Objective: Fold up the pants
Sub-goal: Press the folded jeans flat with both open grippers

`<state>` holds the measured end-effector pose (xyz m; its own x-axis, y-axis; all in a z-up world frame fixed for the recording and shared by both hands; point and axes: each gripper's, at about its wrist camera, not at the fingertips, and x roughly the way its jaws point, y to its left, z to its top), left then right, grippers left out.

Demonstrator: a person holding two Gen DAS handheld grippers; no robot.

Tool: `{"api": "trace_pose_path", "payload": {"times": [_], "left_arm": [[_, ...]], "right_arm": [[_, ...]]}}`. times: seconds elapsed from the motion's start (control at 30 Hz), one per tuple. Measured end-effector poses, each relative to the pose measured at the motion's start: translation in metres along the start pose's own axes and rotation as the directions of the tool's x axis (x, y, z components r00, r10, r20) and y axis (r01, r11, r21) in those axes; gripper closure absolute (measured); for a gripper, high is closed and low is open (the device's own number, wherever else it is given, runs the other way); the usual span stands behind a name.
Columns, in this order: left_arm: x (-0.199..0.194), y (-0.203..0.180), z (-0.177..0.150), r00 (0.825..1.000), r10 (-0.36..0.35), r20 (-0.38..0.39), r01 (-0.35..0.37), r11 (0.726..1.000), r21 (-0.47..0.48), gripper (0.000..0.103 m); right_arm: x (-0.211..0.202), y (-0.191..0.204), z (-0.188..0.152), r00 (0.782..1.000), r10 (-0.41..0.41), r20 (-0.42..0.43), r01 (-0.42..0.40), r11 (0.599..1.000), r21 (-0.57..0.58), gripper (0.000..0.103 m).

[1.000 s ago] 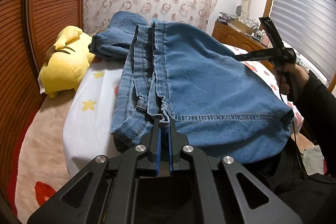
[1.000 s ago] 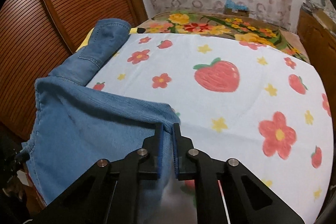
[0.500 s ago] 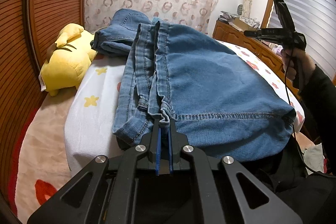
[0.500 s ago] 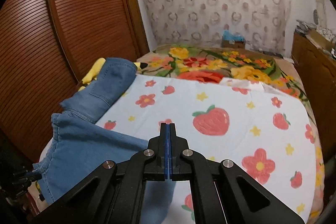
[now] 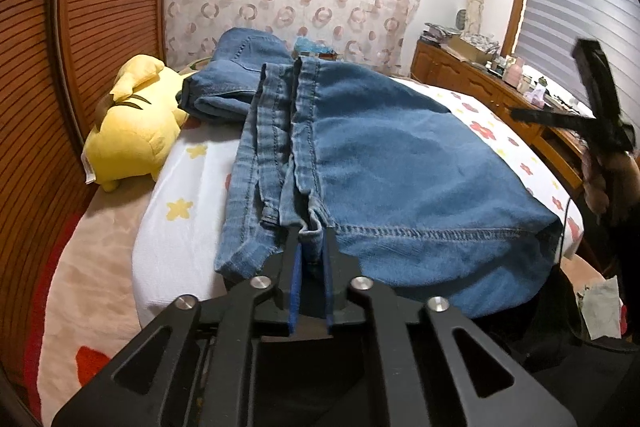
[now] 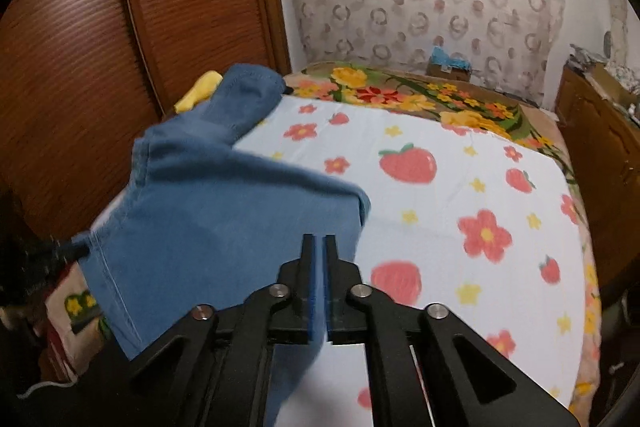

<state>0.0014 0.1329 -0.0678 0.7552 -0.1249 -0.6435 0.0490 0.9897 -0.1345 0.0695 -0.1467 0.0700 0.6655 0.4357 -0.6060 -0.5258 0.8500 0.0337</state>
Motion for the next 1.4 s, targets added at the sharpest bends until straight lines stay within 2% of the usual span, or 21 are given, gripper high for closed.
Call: {"api": "trace_pose_path", "payload": {"times": [0.1, 0.17, 0.3, 0.33, 0.37, 0.4, 0.6, 0.73, 0.97, 1.23, 1.4], "left_arm": [[0.001, 0.002, 0.001, 1.0, 0.007, -0.002, -0.007, 1.0, -0.004, 0.082], [0.001, 0.002, 0.002, 1.0, 0.011, 0.004, -0.011, 1.0, -0.006, 0.062], [0.001, 0.001, 0.005, 1.0, 0.014, 0.011, -0.014, 1.0, -0.007, 0.052], [0.002, 0.0, 0.006, 1.0, 0.02, 0.013, -0.02, 1.0, -0.003, 0.042], [0.001, -0.001, 0.006, 1.0, 0.019, 0.017, -0.019, 1.0, -0.001, 0.026], [0.0, -0.003, 0.007, 1.0, 0.012, 0.026, -0.012, 1.0, 0.0, 0.021], [0.003, -0.017, 0.011, 0.999, -0.007, 0.033, 0.006, 1.0, 0.025, 0.021], [0.007, -0.029, 0.011, 0.999, -0.023, 0.029, 0.022, 0.999, 0.039, 0.021], [0.025, -0.054, 0.003, 0.998, -0.062, -0.017, 0.063, 0.994, 0.086, 0.021], [0.039, -0.055, -0.006, 0.997, -0.039, -0.063, 0.045, 0.995, 0.09, 0.021], [0.04, -0.055, -0.008, 0.997, -0.045, -0.061, 0.051, 0.995, 0.091, 0.021]], "right_arm": [[-0.011, 0.003, -0.01, 1.0, -0.016, 0.001, 0.016, 1.0, 0.002, 0.086], [-0.017, 0.005, -0.017, 1.0, -0.01, -0.001, 0.01, 1.0, 0.022, 0.078], [-0.026, 0.011, -0.026, 1.0, -0.011, -0.008, 0.011, 0.999, 0.031, 0.073], [-0.026, 0.013, -0.028, 1.0, -0.011, -0.012, 0.011, 0.999, 0.031, 0.073], [-0.027, 0.014, -0.03, 1.0, -0.008, -0.014, 0.008, 0.999, 0.035, 0.073], [-0.028, 0.015, -0.032, 1.0, -0.001, -0.015, 0.002, 0.999, 0.039, 0.072], [-0.032, 0.026, -0.047, 0.999, 0.036, -0.03, -0.034, 0.998, 0.05, 0.072], [-0.028, 0.033, -0.056, 0.998, 0.032, -0.058, -0.029, 0.999, 0.042, 0.072], [-0.023, 0.034, -0.071, 0.993, 0.035, -0.115, -0.028, 0.998, 0.064, 0.072], [-0.014, 0.041, -0.07, 0.989, 0.066, -0.132, -0.054, 0.994, 0.093, 0.072], [0.001, 0.038, -0.065, 0.987, 0.053, -0.154, -0.036, 0.993, 0.109, 0.059]]}}
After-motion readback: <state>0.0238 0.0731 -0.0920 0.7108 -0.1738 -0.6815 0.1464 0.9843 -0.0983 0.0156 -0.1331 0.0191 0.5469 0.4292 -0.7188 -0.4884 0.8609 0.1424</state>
